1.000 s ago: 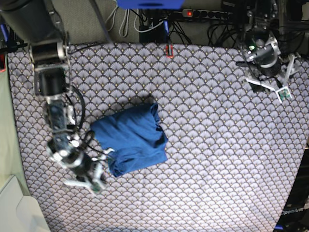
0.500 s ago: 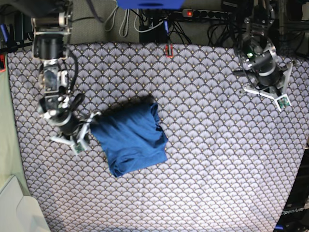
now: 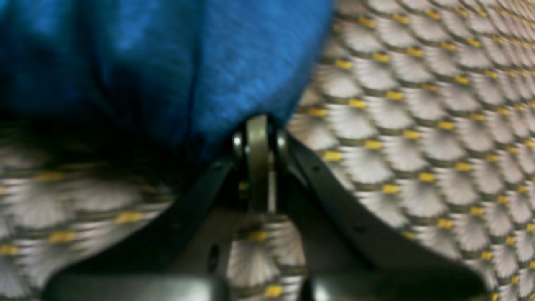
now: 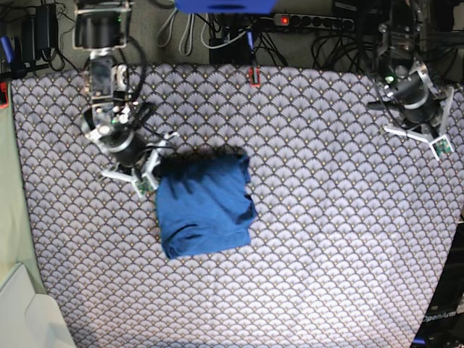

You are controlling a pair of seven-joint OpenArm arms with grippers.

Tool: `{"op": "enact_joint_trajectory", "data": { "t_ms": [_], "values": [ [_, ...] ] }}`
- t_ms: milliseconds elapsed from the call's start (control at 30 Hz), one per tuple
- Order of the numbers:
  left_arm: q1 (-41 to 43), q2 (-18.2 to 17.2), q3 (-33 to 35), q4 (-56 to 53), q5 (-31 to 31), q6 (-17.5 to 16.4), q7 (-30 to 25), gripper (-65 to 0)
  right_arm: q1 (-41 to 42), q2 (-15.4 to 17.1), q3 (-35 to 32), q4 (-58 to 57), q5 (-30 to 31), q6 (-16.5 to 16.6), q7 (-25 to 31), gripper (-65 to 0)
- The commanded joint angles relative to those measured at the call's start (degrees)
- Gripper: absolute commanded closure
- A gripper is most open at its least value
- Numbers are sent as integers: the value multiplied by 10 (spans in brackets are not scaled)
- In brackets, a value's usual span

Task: Fold the T-shirt properly

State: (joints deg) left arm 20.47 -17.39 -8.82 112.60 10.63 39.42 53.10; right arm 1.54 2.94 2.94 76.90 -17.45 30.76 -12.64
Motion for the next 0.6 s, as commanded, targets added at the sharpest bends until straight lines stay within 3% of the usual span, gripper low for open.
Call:
{"op": "enact_joint_trajectory", "data": {
  "t_ms": [0,100,567],
  "values": [
    [-3,-13,-4,10,10,6,-10,-2,13,-6,-1,22,11,4,21,-11],
    [-3,-20,-4,10,10,6,-10,-2,4,-22,-4,27,8,36,21,-11],
    [-6,-38,-4,10,8,6,-10,-4,-73,-12,19,93,8,37,21,-10]
  ]
}}
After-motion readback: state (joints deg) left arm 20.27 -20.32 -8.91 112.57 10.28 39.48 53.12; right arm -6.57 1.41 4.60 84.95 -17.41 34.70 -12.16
